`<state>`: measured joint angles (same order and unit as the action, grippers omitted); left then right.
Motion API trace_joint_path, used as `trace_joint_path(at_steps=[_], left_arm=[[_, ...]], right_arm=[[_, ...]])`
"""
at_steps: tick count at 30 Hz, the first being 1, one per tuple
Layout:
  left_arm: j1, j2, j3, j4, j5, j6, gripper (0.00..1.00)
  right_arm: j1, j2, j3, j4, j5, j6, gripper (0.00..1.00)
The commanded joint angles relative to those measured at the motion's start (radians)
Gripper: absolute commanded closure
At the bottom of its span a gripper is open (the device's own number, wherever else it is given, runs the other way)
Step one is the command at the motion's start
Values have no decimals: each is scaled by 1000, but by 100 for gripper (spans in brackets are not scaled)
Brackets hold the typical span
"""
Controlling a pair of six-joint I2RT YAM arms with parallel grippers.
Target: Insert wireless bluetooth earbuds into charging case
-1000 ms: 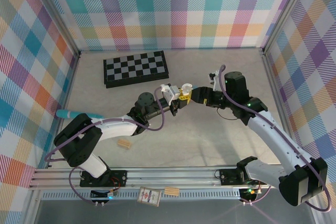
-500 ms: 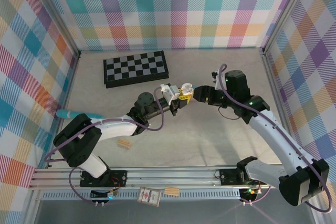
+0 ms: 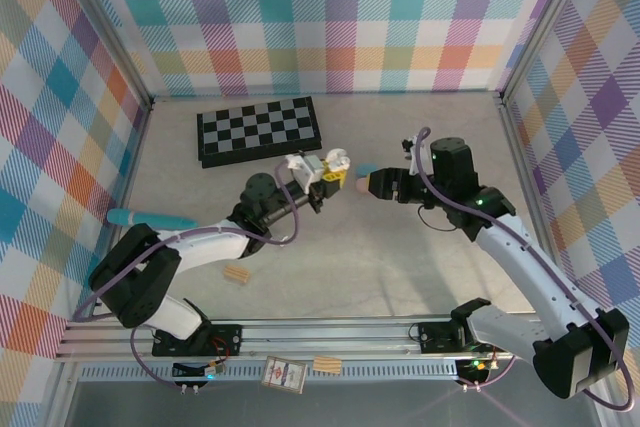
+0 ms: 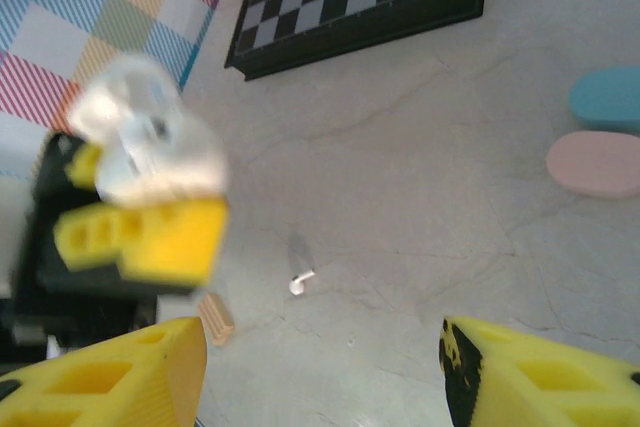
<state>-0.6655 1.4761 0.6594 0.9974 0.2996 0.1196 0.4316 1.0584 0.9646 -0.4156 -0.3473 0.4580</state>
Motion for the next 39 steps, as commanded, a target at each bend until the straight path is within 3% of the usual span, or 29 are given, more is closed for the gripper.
trace_joint_path(at_steps=[1, 8, 11, 14, 18, 22, 26, 35, 39], left_arm=[[96, -61, -30, 3, -9, -21, 87], [301, -87, -60, -10, 13, -62, 87], [380, -77, -61, 22, 22, -104, 88], [443, -64, -43, 27, 38, -145, 88], [492, -66, -23, 21, 41, -164, 88], [510, -93, -18, -5, 39, -162, 88], [521, -127, -25, -40, 37, -151, 88], [531, -212, -31, -132, 21, -115, 88], [532, -239, -34, -159, 14, -102, 88]], right_arm=[[5, 37, -39, 62, -54, -38, 36], [151, 215, -73, 210, -89, -172, 33], [218, 325, -52, 254, -157, -316, 28], [276, 437, -38, 322, -233, -494, 16], [300, 573, -8, 412, -365, -713, 13], [323, 721, 134, 282, -429, -940, 13], [351, 866, 302, 120, -411, -1087, 11], [411, 1049, 529, -78, -285, -1227, 12], [437, 1094, 578, -127, -193, -1266, 17]])
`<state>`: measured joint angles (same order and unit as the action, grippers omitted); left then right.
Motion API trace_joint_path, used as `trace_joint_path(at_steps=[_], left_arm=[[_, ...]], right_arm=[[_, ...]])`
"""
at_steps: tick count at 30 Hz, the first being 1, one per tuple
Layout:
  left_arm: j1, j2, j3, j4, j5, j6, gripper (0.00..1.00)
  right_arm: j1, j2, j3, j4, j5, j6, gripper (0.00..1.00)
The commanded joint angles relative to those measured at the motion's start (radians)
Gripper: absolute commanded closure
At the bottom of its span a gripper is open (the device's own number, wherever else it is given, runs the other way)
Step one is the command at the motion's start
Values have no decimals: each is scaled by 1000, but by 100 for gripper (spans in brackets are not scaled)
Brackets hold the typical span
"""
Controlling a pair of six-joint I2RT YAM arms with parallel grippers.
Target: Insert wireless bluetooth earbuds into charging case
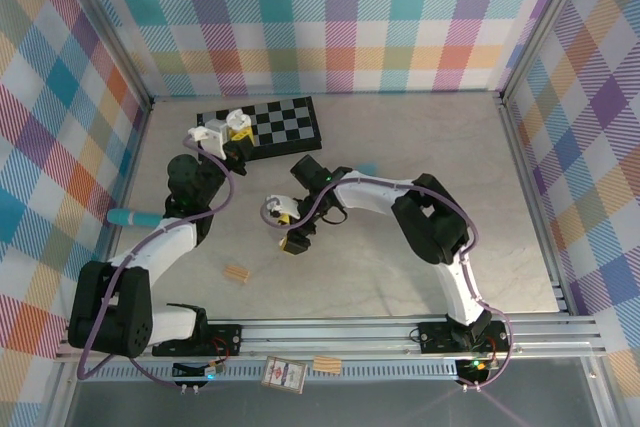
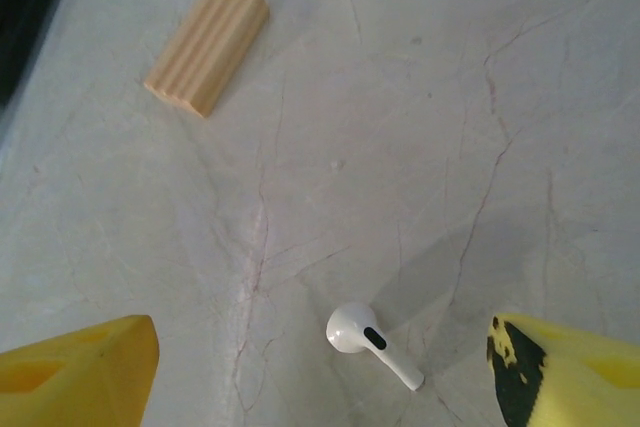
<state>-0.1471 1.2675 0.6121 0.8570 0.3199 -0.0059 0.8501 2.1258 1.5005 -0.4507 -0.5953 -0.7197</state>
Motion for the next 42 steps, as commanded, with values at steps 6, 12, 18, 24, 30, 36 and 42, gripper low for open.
trace_joint_path(at_steps=[6, 12, 18, 24, 30, 36, 42], left_arm=[[13, -44, 12, -26, -4, 30, 88], [14, -40, 11, -26, -5, 36, 88], [14, -38, 11, -22, -7, 37, 88], [15, -31, 11, -10, -6, 32, 88], [14, -31, 12, -11, -3, 33, 88], [15, -44, 10, -23, 15, 49, 87], [15, -90, 4, -84, 32, 97, 86]], right_arm=[[40, 64, 76, -112, 135, -119, 35], [59, 101, 128, -189, 163, -147, 47], [71, 82, 116, -211, 199, -133, 54], [78, 82, 110, -186, 243, -111, 71], [78, 85, 113, -175, 261, -100, 79], [71, 57, 75, -143, 264, -64, 84], [51, -13, -29, -58, 262, 34, 89]])
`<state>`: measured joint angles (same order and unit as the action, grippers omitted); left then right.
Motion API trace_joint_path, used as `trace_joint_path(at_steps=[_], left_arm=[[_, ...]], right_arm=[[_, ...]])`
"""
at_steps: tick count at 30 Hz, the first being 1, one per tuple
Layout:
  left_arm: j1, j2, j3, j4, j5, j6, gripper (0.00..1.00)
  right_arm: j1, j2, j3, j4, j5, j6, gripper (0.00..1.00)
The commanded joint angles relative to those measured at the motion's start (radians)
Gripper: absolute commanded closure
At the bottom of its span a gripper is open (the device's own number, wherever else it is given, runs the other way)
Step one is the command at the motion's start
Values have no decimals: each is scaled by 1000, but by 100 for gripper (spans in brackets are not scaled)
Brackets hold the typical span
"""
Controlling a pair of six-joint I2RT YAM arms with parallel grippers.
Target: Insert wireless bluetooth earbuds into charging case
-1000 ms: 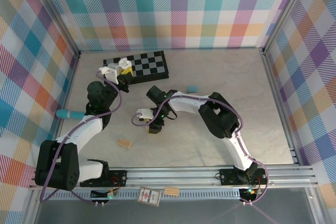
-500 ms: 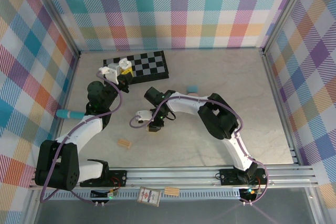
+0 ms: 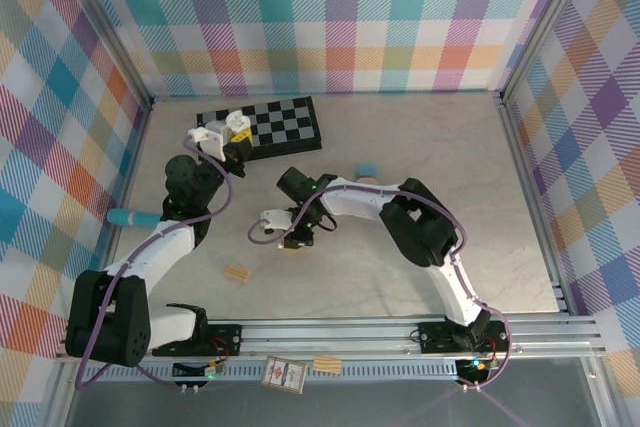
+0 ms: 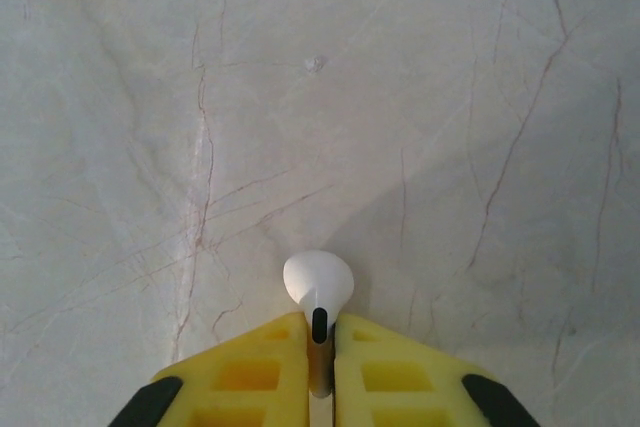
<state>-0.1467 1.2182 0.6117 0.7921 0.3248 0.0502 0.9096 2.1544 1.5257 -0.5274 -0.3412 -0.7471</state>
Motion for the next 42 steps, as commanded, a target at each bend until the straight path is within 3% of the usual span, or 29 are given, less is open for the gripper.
trace_joint_path(at_steps=[1, 7, 13, 18, 21, 26, 36, 42], left_arm=[[13, -44, 2, -23, 29, 43, 86], [9, -54, -10, -16, 60, 47, 86], [-25, -39, -13, -12, 77, 72, 86], [-65, -10, -22, 41, 111, 96, 86], [-88, -2, -25, 47, 129, 119, 86], [-105, 11, -33, 69, 155, 129, 87], [-105, 5, -57, 65, 199, 169, 87], [-105, -24, -106, 89, 209, 206, 87]], right_arm=[[-13, -55, -73, 28, 8, 75, 89], [-56, -162, -254, 154, 17, 200, 89], [-124, -314, -440, 233, 135, 367, 89], [-218, -440, -623, 328, 208, 633, 89], [-244, -511, -697, 325, 293, 787, 90], [-250, -596, -790, 327, 325, 946, 91], [-255, -618, -603, 7, 368, 1026, 60], [-291, -500, -361, -340, 296, 1033, 56]])
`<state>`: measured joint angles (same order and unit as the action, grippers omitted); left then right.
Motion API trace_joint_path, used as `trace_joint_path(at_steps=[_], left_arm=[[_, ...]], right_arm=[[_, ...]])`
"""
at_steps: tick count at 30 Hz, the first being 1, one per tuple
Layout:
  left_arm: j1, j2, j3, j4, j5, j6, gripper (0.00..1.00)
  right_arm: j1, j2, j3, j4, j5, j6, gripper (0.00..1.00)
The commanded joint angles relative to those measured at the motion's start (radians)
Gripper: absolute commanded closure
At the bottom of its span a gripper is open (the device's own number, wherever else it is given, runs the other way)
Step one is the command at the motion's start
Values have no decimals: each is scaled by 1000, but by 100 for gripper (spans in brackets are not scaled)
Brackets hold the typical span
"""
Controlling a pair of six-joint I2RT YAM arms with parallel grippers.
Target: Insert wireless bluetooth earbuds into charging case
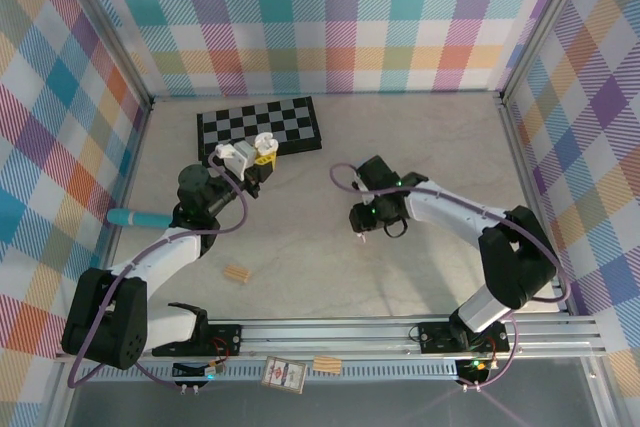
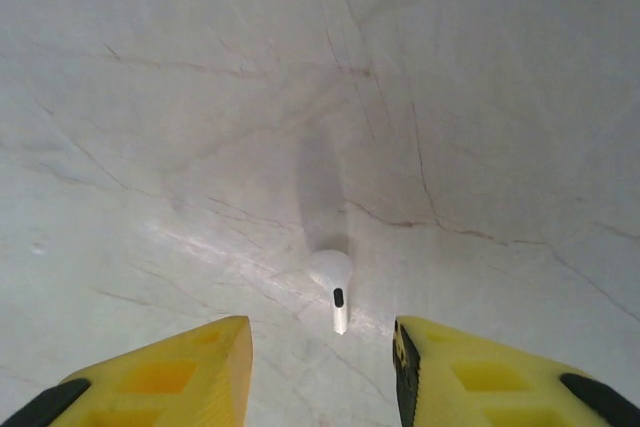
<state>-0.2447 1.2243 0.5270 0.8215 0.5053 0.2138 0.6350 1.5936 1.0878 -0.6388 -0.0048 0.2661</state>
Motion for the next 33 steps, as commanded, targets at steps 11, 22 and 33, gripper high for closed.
trace_joint_path(at_steps=[11, 22, 33], left_arm=[[-6, -18, -50, 78, 67, 87, 87], [-4, 19, -56, 101, 121, 100, 87], [-4, 33, -55, 97, 130, 106, 87]], right_arm=[[-17, 298, 389, -541, -82, -89, 56], [-12, 456, 447, -534, -92, -126, 59], [-10, 546, 503, -556, -87, -144, 62]])
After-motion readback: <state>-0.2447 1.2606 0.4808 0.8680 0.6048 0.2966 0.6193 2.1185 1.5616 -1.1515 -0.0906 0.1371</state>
